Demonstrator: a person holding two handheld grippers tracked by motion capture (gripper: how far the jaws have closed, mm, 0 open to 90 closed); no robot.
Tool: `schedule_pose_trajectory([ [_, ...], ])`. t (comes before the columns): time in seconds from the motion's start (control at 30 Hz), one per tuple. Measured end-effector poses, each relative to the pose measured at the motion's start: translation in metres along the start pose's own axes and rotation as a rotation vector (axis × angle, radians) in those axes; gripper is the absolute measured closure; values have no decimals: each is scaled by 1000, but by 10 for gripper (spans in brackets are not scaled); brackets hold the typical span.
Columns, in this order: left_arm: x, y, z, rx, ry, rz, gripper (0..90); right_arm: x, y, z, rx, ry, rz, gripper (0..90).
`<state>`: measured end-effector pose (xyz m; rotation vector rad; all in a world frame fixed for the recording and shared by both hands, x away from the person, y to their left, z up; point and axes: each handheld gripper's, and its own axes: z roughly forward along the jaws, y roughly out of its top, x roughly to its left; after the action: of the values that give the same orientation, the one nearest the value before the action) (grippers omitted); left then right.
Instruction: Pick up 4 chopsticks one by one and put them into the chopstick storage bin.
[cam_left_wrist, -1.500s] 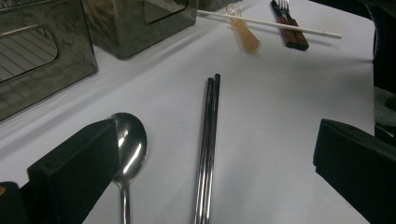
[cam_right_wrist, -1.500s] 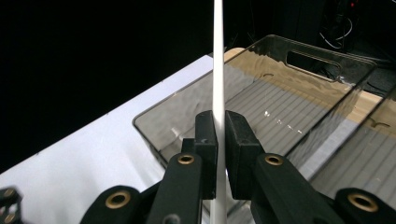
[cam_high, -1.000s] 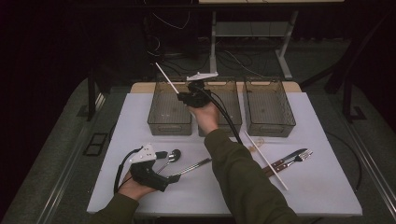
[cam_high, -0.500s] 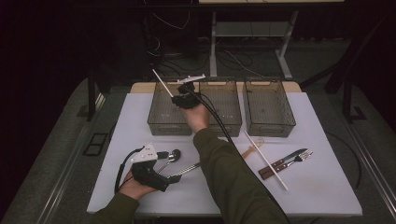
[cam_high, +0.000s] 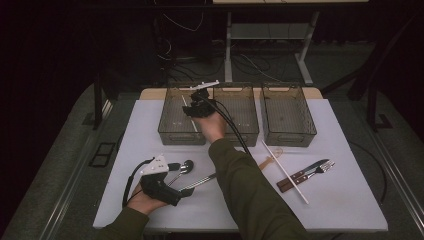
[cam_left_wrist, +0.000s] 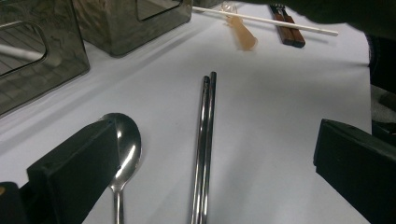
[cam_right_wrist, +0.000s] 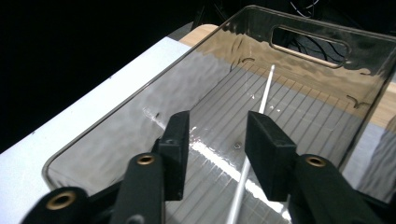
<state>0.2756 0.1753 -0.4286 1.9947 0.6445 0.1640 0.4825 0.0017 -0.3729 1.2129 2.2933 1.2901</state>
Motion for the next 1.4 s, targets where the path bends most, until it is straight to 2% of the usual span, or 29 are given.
schedule_pose_trajectory([
  [0.2,1,-1,0,2,3,-2,0,-2,3,-17,5,33,-7,503],
  [0.3,0,-1,2,-6,6,-17,0,-4,2,-27,0,48,-6,473],
  [0.37,1,-1,2,7,7,-9,0,-5,0,-33,5,58,-3,450],
  [0.53,2,-2,2,7,11,-6,0,-13,-6,-49,6,74,-6,421],
  [0.93,3,-1,4,9,24,0,0,-32,-32,-93,25,65,-31,403],
  [1.13,2,-2,7,14,17,4,0,-43,-44,-110,35,60,-14,397],
  [1.4,4,-2,10,19,3,8,0,-55,-58,-130,63,61,-24,385],
])
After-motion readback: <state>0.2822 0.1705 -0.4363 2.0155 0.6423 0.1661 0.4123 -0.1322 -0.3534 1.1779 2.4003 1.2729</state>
